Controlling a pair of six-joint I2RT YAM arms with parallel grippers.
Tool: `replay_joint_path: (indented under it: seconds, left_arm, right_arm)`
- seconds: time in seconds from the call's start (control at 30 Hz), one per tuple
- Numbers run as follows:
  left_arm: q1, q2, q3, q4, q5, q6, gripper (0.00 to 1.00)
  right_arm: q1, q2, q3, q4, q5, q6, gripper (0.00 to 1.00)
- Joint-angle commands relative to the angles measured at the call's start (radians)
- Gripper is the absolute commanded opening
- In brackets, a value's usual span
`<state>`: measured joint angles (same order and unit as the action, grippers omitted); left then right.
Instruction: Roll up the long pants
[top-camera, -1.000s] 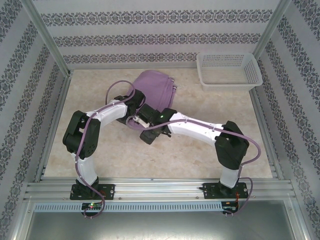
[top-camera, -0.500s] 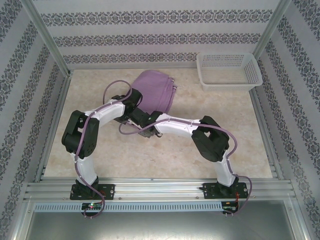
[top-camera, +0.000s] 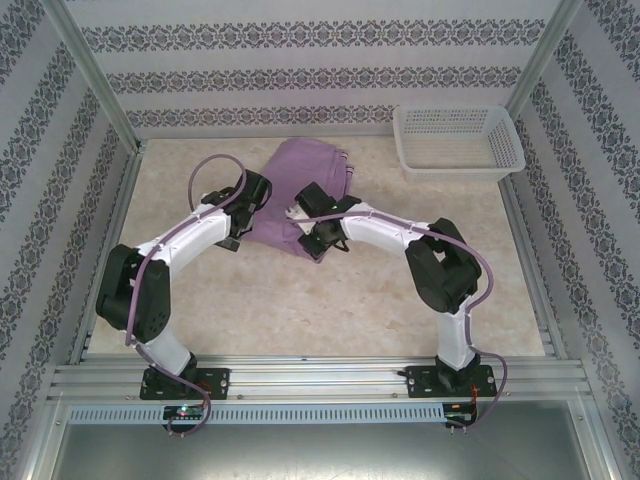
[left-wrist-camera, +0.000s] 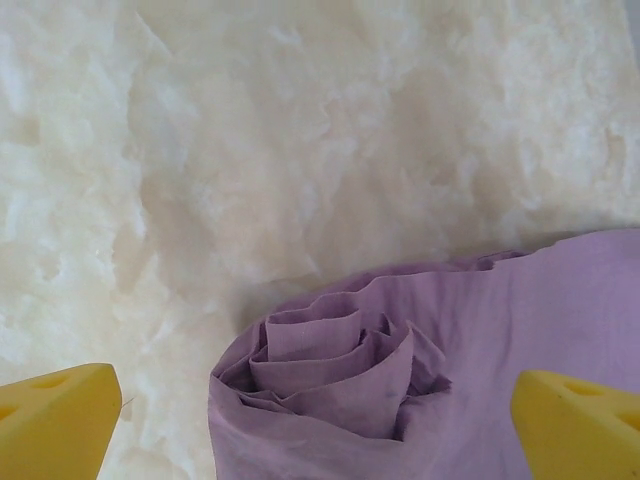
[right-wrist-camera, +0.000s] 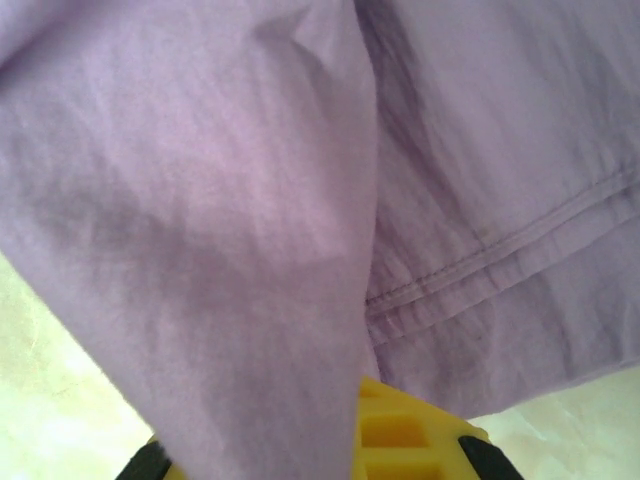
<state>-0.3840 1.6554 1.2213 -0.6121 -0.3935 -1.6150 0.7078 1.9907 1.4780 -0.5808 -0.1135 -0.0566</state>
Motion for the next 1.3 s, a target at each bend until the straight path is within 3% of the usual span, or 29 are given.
replay_joint_path:
  seconds: [0.0, 0.33, 0.6, 0.77, 0.83, 0.9, 0.93, 0.97, 1.07, 1.13, 1.27]
  left_arm:
    - [0.006, -0.02, -0.028, 0.02, 0.025, 0.009, 1.0]
    - [-0.029, 0.026, -0.092, 0.155, 0.083, -0.044, 1.0]
    - [-0.024, 0.147, 0.055, 0.149, 0.028, 0.024, 1.0]
    - [-0.005, 0.236, 0.14, 0.14, 0.026, 0.068, 1.0]
    - [0.005, 0.259, 0.142, 0.165, 0.045, 0.078, 0.76]
    - [0.014, 0.276, 0.144, 0.157, 0.067, 0.066, 0.26]
    - [0.016, 0.28, 0.143, 0.155, 0.074, 0.064, 0.09]
    - [0.019, 0.285, 0.138, 0.154, 0.082, 0.063, 0.0]
    - [0.023, 0.286, 0.121, 0.162, 0.096, 0.06, 0.0]
    - [0.026, 0.284, 0.113, 0.16, 0.102, 0.053, 0.0]
    - [0.027, 0.284, 0.112, 0.142, 0.12, 0.041, 0.0]
  right_arm:
    - [-0.025, 0.009, 0.067, -0.051, -0.213, 0.083, 0.0]
    - [-0.096, 0.145, 0.238, -0.14, -0.576, 0.228, 0.0]
    - [-0.101, 0.167, 0.238, -0.202, -0.708, 0.215, 0.0]
    - [-0.102, 0.111, 0.154, -0.244, -0.687, 0.166, 0.0]
    - [-0.105, 0.092, 0.128, -0.256, -0.647, 0.147, 0.0]
    - [-0.105, 0.072, 0.107, -0.258, -0.596, 0.138, 0.0]
    - [-0.105, 0.063, 0.103, -0.258, -0.576, 0.136, 0.02]
    - [-0.104, 0.053, 0.099, -0.259, -0.549, 0.133, 0.07]
    - [-0.088, 0.014, 0.094, -0.273, -0.406, 0.124, 0.6]
    - [-0.055, -0.032, 0.077, -0.277, -0.245, 0.112, 0.71]
    - [0.065, -0.165, -0.007, -0.231, 0.101, 0.101, 0.81]
